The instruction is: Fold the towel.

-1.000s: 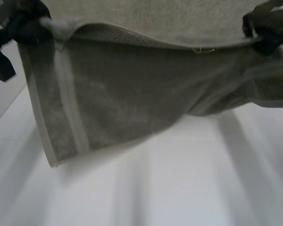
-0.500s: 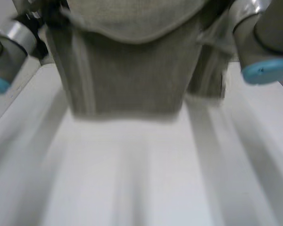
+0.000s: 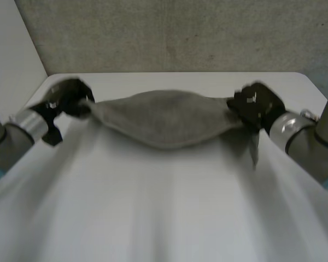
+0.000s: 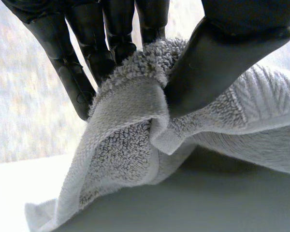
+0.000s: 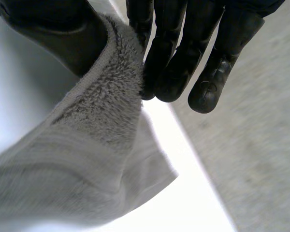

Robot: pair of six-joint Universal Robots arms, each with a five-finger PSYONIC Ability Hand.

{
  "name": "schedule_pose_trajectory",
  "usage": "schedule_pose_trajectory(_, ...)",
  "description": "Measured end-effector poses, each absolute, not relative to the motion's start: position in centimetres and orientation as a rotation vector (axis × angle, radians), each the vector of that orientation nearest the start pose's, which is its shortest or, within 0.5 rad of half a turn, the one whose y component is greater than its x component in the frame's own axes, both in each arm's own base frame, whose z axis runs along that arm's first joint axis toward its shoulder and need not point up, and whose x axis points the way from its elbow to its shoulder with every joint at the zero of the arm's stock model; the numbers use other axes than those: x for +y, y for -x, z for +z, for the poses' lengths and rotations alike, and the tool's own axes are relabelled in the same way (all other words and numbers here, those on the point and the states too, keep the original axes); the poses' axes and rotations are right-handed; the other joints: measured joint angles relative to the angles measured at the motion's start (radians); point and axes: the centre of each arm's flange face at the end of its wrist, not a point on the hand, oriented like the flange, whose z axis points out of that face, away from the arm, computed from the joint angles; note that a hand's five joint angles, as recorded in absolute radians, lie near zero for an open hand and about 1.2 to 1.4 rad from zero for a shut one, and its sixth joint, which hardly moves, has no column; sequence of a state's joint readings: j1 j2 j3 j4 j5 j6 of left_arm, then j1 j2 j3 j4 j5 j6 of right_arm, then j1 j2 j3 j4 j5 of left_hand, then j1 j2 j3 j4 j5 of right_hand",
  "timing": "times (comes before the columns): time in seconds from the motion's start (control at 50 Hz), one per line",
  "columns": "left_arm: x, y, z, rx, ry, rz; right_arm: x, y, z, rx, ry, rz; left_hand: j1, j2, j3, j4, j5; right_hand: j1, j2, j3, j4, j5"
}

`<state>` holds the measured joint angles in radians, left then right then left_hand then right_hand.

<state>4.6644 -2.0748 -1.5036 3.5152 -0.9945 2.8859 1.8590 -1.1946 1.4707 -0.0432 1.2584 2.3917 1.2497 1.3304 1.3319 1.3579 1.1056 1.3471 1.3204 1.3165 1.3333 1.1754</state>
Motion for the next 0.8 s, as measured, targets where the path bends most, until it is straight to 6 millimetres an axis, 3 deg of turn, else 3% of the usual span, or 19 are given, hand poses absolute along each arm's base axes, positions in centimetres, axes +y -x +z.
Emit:
schedule_pose_trajectory(0.1, -35.2, 18.9, 15.7, -1.984, 0.43, 1.593, -28.4, -24.3, 19.1, 2.065, 1.56, -1.871, 0.0, -0.004, -0.003, -0.009, 0.0, 0.0, 0.0, 0.0, 0.0, 0.0)
schedule_pose_trajectory(0.22, -34.0, 18.1, 14.5, -2.042, 0.553, 1.611, -27.3, -23.7, 17.6, 2.097, 1.575, -1.82, -0.051, -0.154, -0.153, -0.183, -0.084, 0.0, 0.0, 0.0, 0.0, 0.0)
schedule_pose_trajectory(0.3, -34.0, 17.8, 13.9, -2.068, 0.604, 1.633, -27.2, -23.6, 17.2, 2.097, 1.561, -1.827, -0.472, -0.554, -0.546, -0.577, -0.508, 0.0, 0.0, 0.0, 0.0, 0.0)
schedule_pose_trajectory(0.36, -34.3, 17.6, 13.3, -2.085, 0.626, 1.643, -27.1, -23.6, 17.0, 2.094, 1.552, -1.838, -0.669, -0.735, -0.73, -0.757, -0.701, 0.0, 0.0, 0.0, 0.0, 0.0)
schedule_pose_trajectory(0.54, -34.4, 17.1, 13.2, -2.14, 0.6, 1.653, -26.8, -23.7, 16.5, 2.094, 1.543, -1.831, -0.779, -0.845, -0.84, -0.867, -0.836, 0.0, 0.0, 0.0, 0.0, 0.0)
schedule_pose_trajectory(0.64, -32.0, 17.9, 14.2, -2.136, 0.618, 1.615, -26.6, -23.7, 16.4, 2.102, 1.507, -1.819, -0.779, -0.845, -0.84, -0.867, -0.836, 0.0, 0.0, 0.0, 0.0, 0.0)
schedule_pose_trajectory(0.72, -27.9, 19.9, 15.5, -2.087, 0.687, 1.577, -26.5, -23.8, 16.3, 2.114, 1.463, -1.803, -0.779, -0.845, -0.84, -0.867, -0.836, 0.0, 0.0, 0.0, 0.0, 0.0)
schedule_pose_trajectory(0.8, -25.8, 20.5, 15.9, -2.067, 0.717, 1.566, -26.4, -23.8, 16.1, 2.118, 1.455, -1.793, -0.779, -0.845, -0.84, -0.867, -0.836, 0.0, 0.0, 0.0, 0.0, 0.0)
